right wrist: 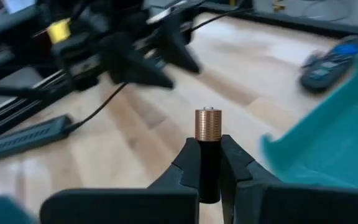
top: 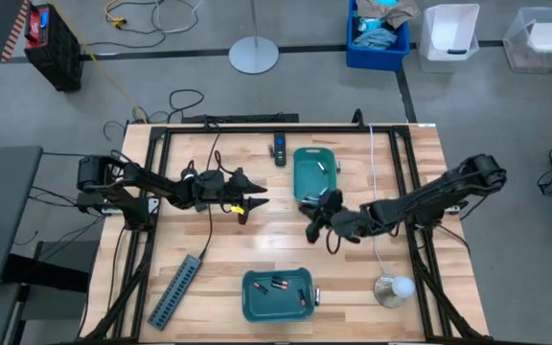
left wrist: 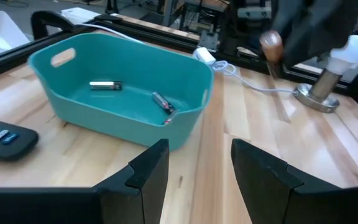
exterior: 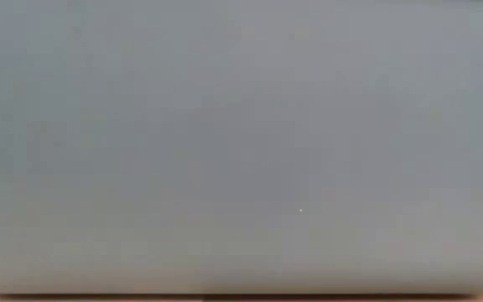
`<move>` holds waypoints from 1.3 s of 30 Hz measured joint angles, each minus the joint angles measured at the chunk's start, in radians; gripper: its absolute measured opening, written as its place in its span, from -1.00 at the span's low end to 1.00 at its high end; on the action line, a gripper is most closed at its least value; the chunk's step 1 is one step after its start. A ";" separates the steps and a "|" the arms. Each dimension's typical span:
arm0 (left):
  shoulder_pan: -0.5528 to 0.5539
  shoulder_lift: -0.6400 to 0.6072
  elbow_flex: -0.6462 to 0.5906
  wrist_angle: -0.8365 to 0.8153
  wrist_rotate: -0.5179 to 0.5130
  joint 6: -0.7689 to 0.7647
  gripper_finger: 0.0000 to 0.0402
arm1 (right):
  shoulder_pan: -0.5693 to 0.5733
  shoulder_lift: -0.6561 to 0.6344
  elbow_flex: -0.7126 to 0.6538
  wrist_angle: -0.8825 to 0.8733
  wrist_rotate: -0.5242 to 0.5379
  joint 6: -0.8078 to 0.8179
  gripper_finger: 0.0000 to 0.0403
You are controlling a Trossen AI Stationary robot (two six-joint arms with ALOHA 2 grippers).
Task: Sort batteries
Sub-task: Put the black battery into the blue bin
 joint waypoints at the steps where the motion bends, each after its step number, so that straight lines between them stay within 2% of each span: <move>1: -0.004 0.000 0.000 0.001 0.000 0.000 -0.16 | 0.016 0.017 0.000 0.017 -0.001 0.000 -0.86; 7: -0.024 0.000 0.000 0.001 -0.009 -0.012 -0.16 | 0.122 0.089 0.000 0.120 -0.006 -0.002 -0.86; 12: -0.052 0.000 0.000 0.001 -0.045 -0.028 -0.16 | 0.229 0.139 0.013 0.253 -0.029 -0.091 -0.86; 15: -0.069 0.000 0.000 0.002 -0.053 -0.042 -0.16 | 0.285 0.173 0.057 0.249 -0.048 -0.123 -0.86; 18: -0.087 0.000 0.000 0.004 -0.061 -0.049 -0.16 | 0.324 0.217 0.101 0.240 -0.121 -0.145 -0.86; 22: -0.117 0.000 0.000 0.004 -0.109 -0.057 -0.16 | 0.354 0.274 0.153 0.241 -0.175 -0.146 -0.85; 30: -0.159 0.000 0.031 0.000 -0.129 -0.065 -0.16 | 0.365 0.362 0.231 0.206 -0.225 -0.106 -0.80; 39: -0.206 0.000 0.099 -0.075 -0.139 -0.021 -0.16 | 0.376 0.362 0.307 0.068 -0.239 -0.064 -0.49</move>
